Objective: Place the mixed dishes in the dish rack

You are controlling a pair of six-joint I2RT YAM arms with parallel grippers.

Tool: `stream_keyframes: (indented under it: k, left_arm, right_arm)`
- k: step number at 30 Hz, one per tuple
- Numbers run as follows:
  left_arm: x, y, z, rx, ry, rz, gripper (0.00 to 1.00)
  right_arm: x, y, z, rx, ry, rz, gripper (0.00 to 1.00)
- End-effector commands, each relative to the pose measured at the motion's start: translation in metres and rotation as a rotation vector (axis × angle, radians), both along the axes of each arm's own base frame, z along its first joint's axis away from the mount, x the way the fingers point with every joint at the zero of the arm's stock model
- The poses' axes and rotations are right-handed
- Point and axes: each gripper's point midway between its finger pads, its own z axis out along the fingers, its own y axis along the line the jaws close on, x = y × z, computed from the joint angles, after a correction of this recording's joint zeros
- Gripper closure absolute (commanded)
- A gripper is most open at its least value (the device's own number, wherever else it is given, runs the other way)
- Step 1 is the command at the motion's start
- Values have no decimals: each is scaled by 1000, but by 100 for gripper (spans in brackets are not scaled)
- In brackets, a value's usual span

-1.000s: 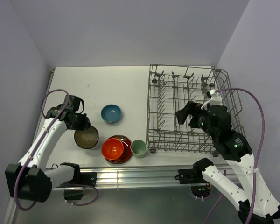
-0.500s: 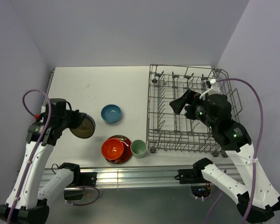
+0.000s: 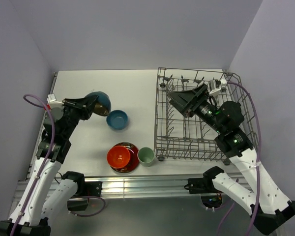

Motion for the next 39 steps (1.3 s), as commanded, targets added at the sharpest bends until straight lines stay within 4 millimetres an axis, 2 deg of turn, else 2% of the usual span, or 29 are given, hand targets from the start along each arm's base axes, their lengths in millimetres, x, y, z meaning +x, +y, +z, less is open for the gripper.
stream_keyframes:
  k: [1,4,6,7,8,11,14,16,17,18,20,22,23,24,25,26,28,29,31,32,37,38,39]
  left_arm:
    - [-32,-13,131,-135,-545,-110,100]
    - [-36,-24,144,-187,-609,-162,100]
    - [-46,-26,163,-242,-695,-177,100]
    - [-45,-32,166,-262,-698,-194,100]
    - [-49,-31,178,-294,-730,-191,100]
    - [-46,-37,189,-366,-740,-209,100]
    - [-42,-43,189,-484,-711,-237,100]
    - [-47,-46,195,-576,-735,-271,100]
    - [-44,-43,192,-629,-728,-257,100]
    - [-47,-39,197,-682,-768,-254,100]
    - [-48,-40,194,-769,-757,-286,100]
    - [-52,-37,197,-850,-794,-309,100]
    - [-54,-36,196,-898,-793,-331,100]
    - [-56,-33,197,-927,-808,-341,100]
    - [-56,-31,197,-962,-822,-344,100]
    - [-56,-30,197,-988,-820,-349,100]
    - [-59,-26,199,-1016,-840,-351,100]
    - [-59,-25,199,-1022,-842,-349,100]
    - [-61,-22,199,-1036,-839,-340,100]
    - [-59,-21,199,-1042,-830,-329,100]
    - [-60,-19,199,-1077,-813,-330,100]
    - [-59,-17,199,-1091,-812,-316,100]
    - [-61,-17,200,-1102,-812,-319,100]
  right_arm:
    - [-18,13,66,258,-118,120,8]
    - [-23,15,85,331,-151,126,8]
    - [-28,16,97,373,-179,138,9]
    - [-28,20,100,389,-174,139,9]
    - [-31,20,105,403,-193,141,9]
    - [-32,23,108,423,-217,121,10]
    - [-36,27,105,437,-243,112,11]
    - [-35,26,104,471,-267,90,12]
    - [-41,28,109,504,-292,101,12]
    - [-36,32,101,506,-279,87,12]
    - [-40,35,104,546,-304,91,14]
    - [-34,43,94,553,-291,81,15]
    - [-37,40,100,592,-320,80,16]
    - [-37,47,90,597,-309,87,16]
    - [-36,45,90,617,-319,62,17]
    - [-40,40,97,668,-353,59,17]
    - [-36,46,87,692,-338,38,17]
    - [-40,40,93,744,-367,33,18]
    - [-35,47,84,758,-349,9,18]
    - [-38,44,90,794,-372,13,19]
    - [-31,70,81,807,-376,30,22]
    - [-33,66,86,841,-396,28,23]
    - [-30,75,80,834,-390,27,23]
